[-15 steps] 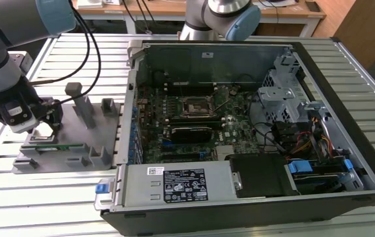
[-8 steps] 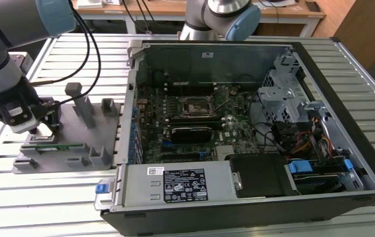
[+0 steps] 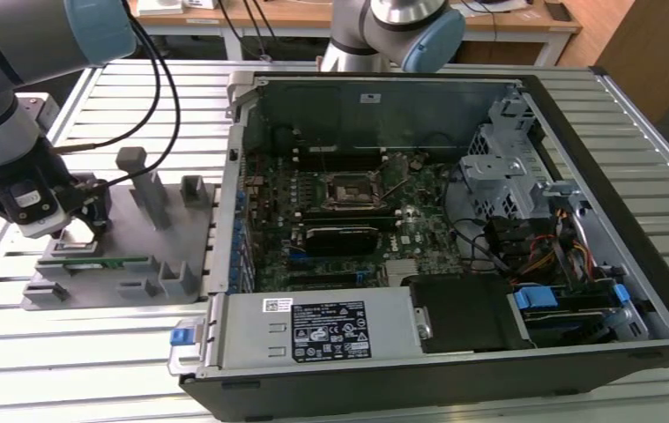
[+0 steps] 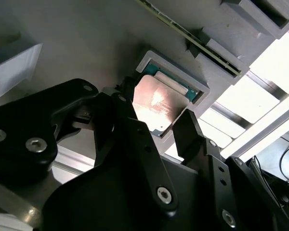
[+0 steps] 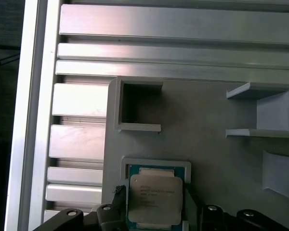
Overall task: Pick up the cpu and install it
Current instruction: 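Pick up the cpu and move it towards the insertion slot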
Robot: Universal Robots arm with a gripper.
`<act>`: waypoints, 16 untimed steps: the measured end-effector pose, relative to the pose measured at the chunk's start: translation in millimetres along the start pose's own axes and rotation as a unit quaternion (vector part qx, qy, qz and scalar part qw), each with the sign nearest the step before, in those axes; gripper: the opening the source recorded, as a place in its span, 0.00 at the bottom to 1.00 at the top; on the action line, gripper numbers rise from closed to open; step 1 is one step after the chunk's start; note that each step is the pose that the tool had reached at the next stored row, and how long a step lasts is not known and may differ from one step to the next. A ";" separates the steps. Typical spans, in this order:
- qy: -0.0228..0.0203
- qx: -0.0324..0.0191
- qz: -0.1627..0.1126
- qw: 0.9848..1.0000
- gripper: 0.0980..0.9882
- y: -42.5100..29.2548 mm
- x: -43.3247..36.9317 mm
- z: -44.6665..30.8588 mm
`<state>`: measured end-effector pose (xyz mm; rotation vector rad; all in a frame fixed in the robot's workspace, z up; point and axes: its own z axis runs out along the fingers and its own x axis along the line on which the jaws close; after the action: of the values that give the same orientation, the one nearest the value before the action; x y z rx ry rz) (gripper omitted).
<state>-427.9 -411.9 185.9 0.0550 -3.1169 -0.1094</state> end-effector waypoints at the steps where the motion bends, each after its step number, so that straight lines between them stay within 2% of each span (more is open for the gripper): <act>1: 0.000 0.000 0.000 1.000 0.57 0.0 0.0 0.0; 4: 0.000 0.002 0.000 1.000 0.57 0.1 0.2 -0.2; 7: 0.000 0.009 0.000 1.000 0.57 0.6 0.4 -0.2; 16: 0.001 0.009 -0.001 1.000 0.57 2.2 0.4 0.6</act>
<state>-428.4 -409.7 185.4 0.0597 -3.1169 -0.0816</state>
